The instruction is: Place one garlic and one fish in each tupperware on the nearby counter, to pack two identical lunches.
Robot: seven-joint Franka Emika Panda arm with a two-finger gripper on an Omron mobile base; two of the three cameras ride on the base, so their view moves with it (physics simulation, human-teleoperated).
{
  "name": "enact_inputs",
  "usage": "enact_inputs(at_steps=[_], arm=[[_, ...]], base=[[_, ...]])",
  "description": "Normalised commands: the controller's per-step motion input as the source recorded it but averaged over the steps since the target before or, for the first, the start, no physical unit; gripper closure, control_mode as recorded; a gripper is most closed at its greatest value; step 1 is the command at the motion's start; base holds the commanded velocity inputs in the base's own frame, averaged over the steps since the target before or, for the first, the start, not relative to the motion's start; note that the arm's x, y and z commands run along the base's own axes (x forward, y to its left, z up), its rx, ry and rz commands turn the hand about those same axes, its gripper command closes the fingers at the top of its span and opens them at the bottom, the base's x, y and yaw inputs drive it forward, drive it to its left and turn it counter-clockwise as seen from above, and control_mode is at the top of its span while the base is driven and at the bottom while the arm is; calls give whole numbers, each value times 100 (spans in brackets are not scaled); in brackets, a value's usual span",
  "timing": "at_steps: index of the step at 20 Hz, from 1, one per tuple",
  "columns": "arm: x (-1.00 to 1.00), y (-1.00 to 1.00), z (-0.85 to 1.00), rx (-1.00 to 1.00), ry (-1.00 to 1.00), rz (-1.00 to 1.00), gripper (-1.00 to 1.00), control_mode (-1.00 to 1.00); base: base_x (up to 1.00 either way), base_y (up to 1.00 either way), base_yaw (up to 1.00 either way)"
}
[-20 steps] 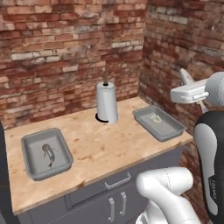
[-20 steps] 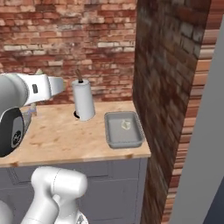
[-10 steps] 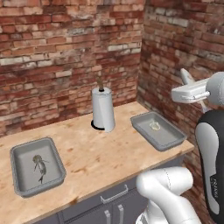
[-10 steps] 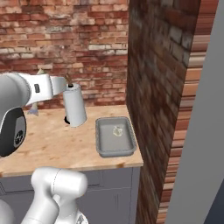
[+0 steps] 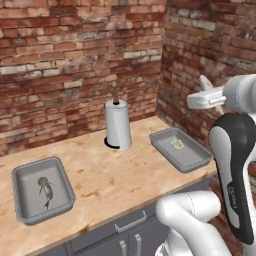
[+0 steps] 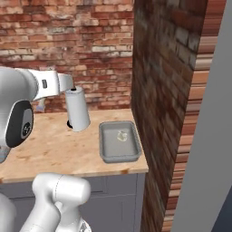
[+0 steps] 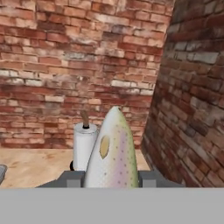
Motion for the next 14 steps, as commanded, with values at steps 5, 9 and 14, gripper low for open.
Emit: enact_inputs(at_steps=[5,9,14], arm=[[56,9,-11,-3,3,-13,100,-100],[18,-2,-19,-2,5,-17,100,-100],[0,-8,-21,0,15,-17,100,-100]], base=[[0,0,0],[0,0,0],[0,0,0]])
